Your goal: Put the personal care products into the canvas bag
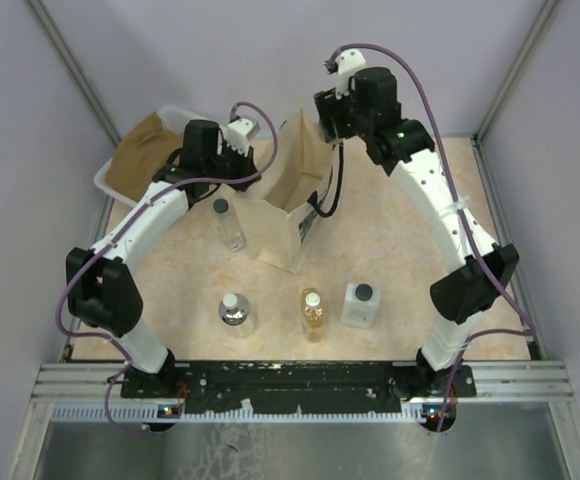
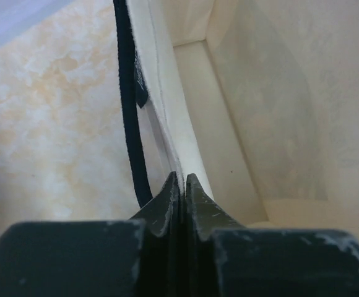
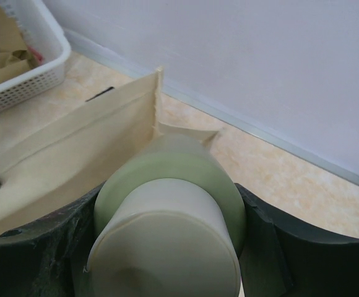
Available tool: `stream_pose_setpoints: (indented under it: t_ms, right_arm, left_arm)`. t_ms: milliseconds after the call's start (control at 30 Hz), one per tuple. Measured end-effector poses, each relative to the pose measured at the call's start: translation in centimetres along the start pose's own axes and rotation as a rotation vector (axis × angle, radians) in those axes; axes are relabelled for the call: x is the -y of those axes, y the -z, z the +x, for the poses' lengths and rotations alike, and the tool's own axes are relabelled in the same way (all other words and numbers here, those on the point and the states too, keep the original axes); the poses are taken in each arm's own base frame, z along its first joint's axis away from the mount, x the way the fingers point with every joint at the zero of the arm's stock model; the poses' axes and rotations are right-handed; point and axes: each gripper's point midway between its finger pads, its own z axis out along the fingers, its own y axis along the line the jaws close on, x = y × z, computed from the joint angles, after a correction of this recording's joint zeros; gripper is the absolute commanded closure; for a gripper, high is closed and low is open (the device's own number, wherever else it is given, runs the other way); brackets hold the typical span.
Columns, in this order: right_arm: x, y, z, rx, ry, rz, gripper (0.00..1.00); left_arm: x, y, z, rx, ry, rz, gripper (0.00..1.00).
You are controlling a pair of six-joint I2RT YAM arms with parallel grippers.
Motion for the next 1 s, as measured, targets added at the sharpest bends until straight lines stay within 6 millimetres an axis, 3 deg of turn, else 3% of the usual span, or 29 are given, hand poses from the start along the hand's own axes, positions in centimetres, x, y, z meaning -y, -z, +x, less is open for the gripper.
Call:
stream_pose_setpoints:
  t_ms: [200, 367, 467, 633, 800, 1000]
  right_arm:
    - [-3.6, -1.3, -1.4, 0.048, 0.024, -0.111, 1.00]
    - [-5.6, -3.7, -0.6, 0.047, 0.033, -0.153, 1.00]
    - [-6.6, -5.6, 1.2, 0.006, 0.039, -0.170, 1.00]
    - [-8.0, -9.1, 5.9, -0.092, 0.042, -0.188, 1.00]
    - [-8.7, -11.2, 10.6, -0.177, 0.048, -0.185, 1.00]
    - [-9.2, -14.5, 14.6, -0.224, 0.064, -0.166, 1.00]
  left_arm:
    - [-0.3, 0.0, -0.1, 0.005, -0.008, -0.017, 1.00]
    - [-0.3, 0.0, -0.2, 0.007, -0.009, -0.014, 1.00]
    - [-0.2, 0.0, -0.2, 0.007, -0.008, -0.010, 1.00]
    - [0.0, -0.1, -0.1, 0.009, -0.005, -0.001, 1.00]
    - [0.2, 0.3, -0.2, 0.017, -0.007, 0.008, 1.00]
    - [0.6, 1.3, -0.3, 0.016, -0.006, 0.009, 1.00]
